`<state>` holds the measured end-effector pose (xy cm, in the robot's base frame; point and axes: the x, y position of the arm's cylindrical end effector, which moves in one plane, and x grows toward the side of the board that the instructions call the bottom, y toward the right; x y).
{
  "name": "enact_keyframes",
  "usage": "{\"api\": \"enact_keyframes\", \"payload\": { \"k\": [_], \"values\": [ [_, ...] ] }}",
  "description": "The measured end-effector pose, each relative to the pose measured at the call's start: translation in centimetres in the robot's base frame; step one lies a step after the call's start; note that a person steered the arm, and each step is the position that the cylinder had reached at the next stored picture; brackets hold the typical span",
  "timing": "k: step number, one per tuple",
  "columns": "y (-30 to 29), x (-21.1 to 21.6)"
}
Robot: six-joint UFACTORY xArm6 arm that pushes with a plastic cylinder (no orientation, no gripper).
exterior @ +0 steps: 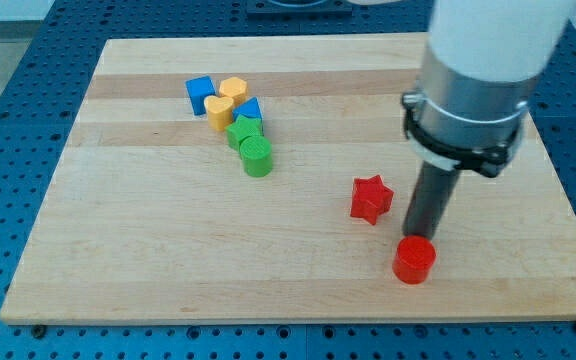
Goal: Separate the red blocks
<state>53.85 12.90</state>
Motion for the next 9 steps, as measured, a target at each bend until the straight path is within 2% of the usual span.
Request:
{"api": "enact_keyframes", "payload": {
  "k": [1, 3, 4, 5, 6, 9],
  "values": [
    [0.1, 0.0],
    [-7.6, 0.4],
    [-9.5, 1.8],
    [-8.1, 7.5],
    [-8.1, 7.7],
    [-0.3, 3.0]
  ]
}}
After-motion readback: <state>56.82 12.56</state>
